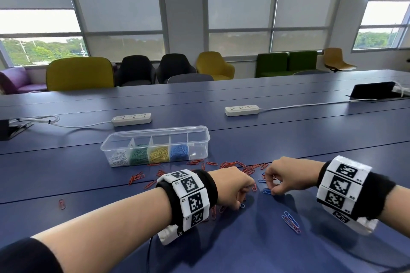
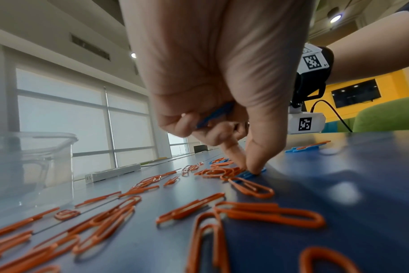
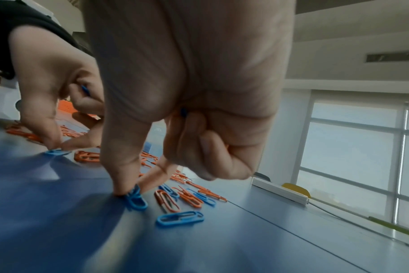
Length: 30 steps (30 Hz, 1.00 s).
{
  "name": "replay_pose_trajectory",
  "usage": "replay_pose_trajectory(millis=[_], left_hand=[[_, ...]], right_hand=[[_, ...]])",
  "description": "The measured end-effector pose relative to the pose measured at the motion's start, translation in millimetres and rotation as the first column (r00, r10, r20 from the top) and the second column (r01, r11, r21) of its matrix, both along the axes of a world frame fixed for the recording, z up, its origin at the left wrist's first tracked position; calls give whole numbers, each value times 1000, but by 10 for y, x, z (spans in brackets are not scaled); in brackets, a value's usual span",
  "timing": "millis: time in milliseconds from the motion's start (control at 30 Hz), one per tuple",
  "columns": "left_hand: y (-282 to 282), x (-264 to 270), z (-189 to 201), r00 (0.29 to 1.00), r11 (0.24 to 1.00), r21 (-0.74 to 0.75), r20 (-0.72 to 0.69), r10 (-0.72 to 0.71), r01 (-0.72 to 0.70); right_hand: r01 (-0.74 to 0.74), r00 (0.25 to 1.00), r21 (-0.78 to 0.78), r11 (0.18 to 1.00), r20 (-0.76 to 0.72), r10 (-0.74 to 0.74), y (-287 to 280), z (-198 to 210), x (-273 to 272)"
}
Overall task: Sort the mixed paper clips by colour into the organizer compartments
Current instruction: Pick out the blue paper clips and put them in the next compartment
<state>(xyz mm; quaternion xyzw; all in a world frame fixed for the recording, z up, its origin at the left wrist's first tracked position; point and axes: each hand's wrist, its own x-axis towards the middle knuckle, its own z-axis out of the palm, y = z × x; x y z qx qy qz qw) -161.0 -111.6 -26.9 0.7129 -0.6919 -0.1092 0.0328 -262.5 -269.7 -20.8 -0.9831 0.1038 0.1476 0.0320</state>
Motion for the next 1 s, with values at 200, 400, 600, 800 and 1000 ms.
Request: replay_pose_trajectory(millis=[200, 400, 600, 800, 1000], left_hand=[[-9, 4, -14, 999, 999, 4, 39, -33, 33], [25, -86, -15, 979, 997, 65, 201, -46, 33], [30, 27, 2, 999, 998, -50, 17, 48, -47], [120, 242, 99, 584, 921, 21, -768, 264, -389], [335, 558, 90, -288, 757, 384, -920, 266, -529]], right_hand=[[18, 1000, -52, 999, -6, -18, 32, -39, 8], [23, 999, -158, 987, -41, -29, 132, -29, 29], [45, 997, -64, 997, -58, -49, 84, -41, 35], [51, 994, -65, 997, -92, -57, 130, -28, 13], [68, 991, -42, 997, -110, -72, 194, 16, 99]])
